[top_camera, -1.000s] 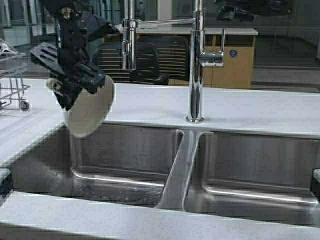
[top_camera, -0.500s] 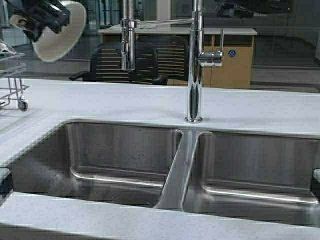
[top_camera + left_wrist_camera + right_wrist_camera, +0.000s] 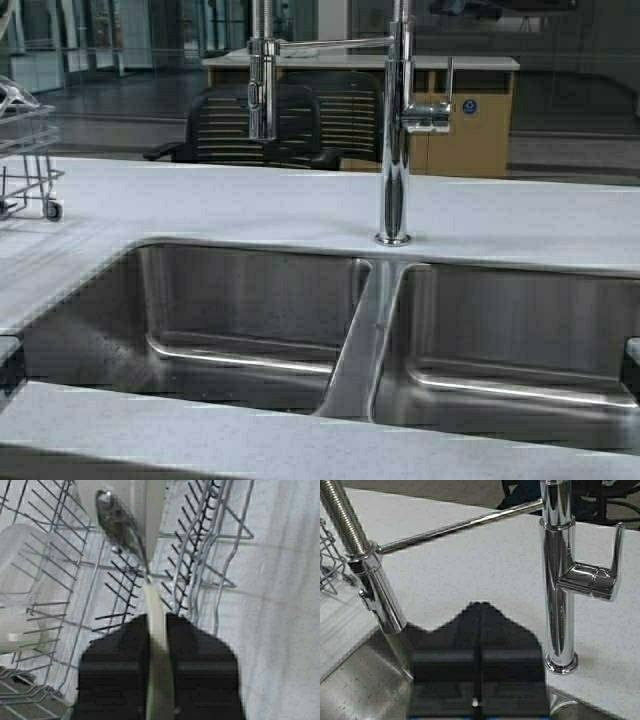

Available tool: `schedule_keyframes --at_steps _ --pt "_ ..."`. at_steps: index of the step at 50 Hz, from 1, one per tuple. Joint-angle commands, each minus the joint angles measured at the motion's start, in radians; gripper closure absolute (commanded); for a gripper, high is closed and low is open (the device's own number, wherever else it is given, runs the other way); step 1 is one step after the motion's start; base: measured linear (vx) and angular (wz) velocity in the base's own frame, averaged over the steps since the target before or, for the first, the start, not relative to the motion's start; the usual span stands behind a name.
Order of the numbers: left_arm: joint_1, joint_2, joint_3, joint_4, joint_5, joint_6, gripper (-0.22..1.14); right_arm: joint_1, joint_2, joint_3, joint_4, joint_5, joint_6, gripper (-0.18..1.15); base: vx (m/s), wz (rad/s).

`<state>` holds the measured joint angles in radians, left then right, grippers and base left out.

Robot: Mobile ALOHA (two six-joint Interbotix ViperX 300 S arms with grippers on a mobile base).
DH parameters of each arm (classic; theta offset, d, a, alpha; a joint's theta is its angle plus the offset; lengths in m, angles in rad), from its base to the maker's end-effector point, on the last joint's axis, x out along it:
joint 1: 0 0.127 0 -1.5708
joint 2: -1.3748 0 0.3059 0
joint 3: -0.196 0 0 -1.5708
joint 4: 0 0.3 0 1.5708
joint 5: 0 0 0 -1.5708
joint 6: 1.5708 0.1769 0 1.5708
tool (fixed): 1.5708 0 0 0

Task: Wash the pan

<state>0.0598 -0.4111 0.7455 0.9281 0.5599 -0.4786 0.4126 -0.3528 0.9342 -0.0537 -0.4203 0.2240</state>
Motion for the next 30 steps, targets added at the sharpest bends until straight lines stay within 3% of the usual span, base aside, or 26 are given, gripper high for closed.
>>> schedule_keyframes --at_steps 1,22,30 --pt "0.083 0.003 -0.009 0.002 -0.028 0.044 0.89 0.002 -0.006 -0.021 -0.002 -0.012 0.002 0.9 0.0 0.0" --pt "0.316 0.186 -0.009 0.009 -0.064 0.144 0.89 0.002 0.0 -0.015 -0.002 -0.026 0.002 0.9 0.0 0.0" --pt "0.353 0.25 -0.029 0.009 -0.075 0.184 0.89 0.002 0.0 -0.006 -0.002 -0.026 0.002 0.9 0.0 0.0"
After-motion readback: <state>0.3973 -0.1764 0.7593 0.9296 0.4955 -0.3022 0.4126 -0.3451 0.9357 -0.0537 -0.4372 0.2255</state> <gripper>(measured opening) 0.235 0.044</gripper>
